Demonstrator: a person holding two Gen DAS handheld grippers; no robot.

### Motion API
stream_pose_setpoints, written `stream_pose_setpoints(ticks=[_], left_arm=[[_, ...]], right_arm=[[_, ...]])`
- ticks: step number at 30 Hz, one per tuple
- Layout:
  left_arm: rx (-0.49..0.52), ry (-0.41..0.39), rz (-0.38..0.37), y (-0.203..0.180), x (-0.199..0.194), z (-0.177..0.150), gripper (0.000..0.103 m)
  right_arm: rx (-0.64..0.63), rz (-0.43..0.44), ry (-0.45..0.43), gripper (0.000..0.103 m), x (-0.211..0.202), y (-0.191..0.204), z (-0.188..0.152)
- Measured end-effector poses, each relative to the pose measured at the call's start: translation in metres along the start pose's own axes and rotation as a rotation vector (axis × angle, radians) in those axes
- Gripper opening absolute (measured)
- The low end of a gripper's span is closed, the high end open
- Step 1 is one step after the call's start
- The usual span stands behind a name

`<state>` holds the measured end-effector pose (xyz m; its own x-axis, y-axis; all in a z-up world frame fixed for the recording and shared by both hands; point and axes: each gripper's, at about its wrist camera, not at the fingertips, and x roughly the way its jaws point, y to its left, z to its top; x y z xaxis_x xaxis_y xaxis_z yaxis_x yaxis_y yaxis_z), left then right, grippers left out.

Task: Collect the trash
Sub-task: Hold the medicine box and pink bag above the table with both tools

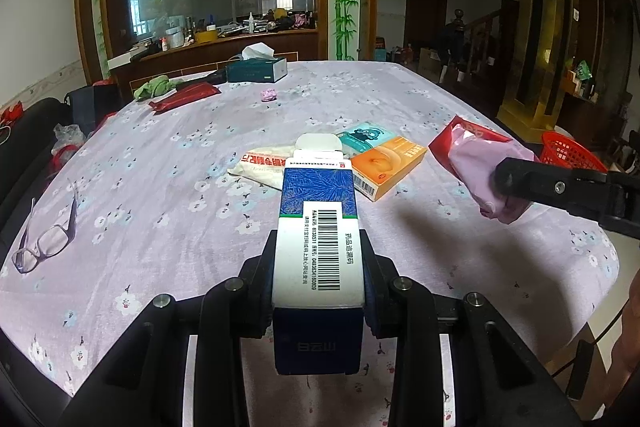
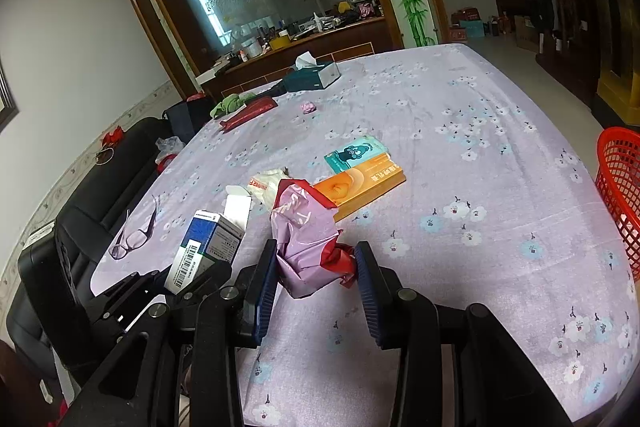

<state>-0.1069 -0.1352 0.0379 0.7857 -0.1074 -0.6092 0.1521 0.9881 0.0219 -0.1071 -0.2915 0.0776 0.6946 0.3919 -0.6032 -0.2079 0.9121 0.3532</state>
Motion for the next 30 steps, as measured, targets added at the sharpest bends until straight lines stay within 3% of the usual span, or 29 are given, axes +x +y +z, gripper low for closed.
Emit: stream_pose_setpoints(ticks=[30], left_arm=[[0.015, 0.002, 0.013, -0.0042, 0.0007, -0.0008, 0.033]], right_arm=[[0.020, -0.008, 0.015, 0.041, 0.0025, -0.0097, -0.0002]])
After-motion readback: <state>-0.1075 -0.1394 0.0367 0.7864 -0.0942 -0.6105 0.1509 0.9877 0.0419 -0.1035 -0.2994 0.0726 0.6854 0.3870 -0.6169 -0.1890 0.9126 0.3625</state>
